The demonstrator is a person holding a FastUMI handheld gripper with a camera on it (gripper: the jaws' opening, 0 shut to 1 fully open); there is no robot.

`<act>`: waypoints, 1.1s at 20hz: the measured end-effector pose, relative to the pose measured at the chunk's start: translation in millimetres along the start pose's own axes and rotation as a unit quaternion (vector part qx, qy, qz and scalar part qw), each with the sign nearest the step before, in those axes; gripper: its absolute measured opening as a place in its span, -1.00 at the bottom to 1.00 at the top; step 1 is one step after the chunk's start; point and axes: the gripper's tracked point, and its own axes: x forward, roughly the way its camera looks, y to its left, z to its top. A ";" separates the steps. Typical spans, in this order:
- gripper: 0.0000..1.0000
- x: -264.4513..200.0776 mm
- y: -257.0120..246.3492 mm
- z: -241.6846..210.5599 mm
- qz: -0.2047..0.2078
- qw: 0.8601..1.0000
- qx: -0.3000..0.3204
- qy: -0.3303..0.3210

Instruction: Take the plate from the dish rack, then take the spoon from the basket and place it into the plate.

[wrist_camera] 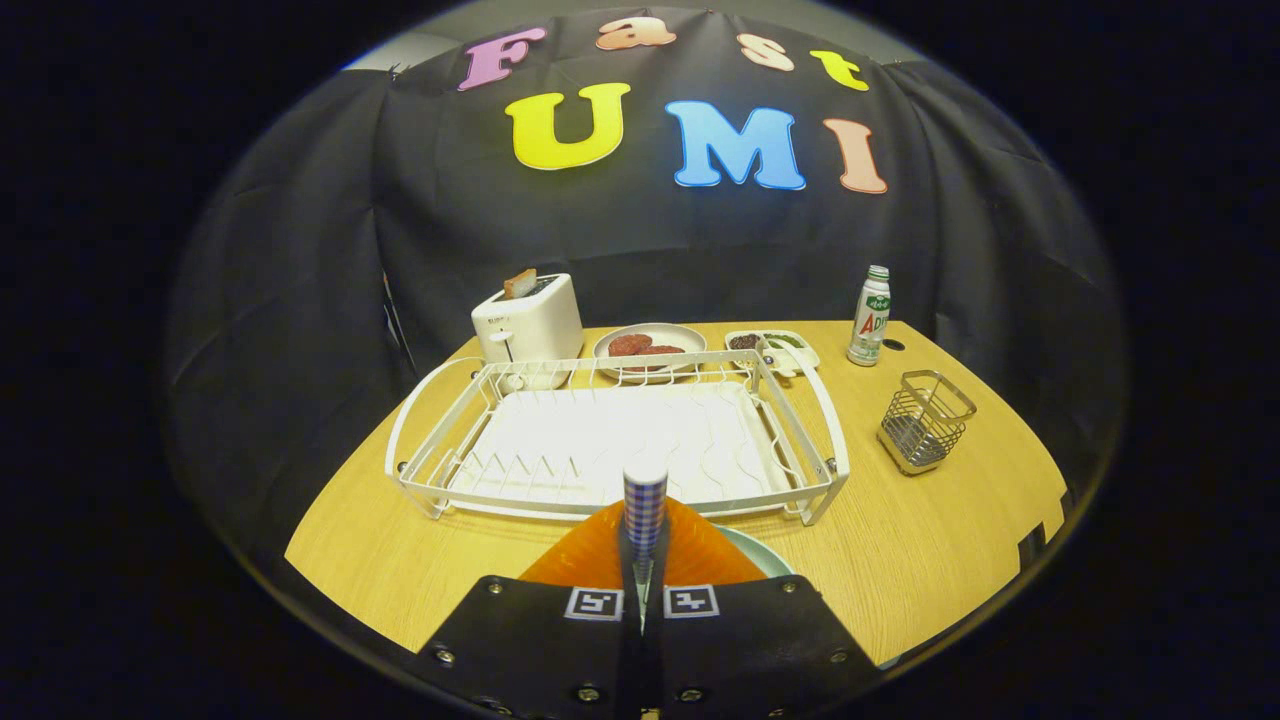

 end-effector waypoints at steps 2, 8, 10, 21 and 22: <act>-0.94 2.5 -1.9 -9.1 -0.002 1.000 0.003 0.006; -0.80 0.4 -18.0 -15.5 -0.016 0.999 0.028 0.001; -0.69 -3.7 -30.2 -16.4 -0.038 0.999 0.024 0.000; 1.00 -12.4 -54.2 -0.9 -0.075 0.996 0.033 -0.019; 1.00 -13.0 -54.3 1.4 -0.073 0.997 0.031 -0.021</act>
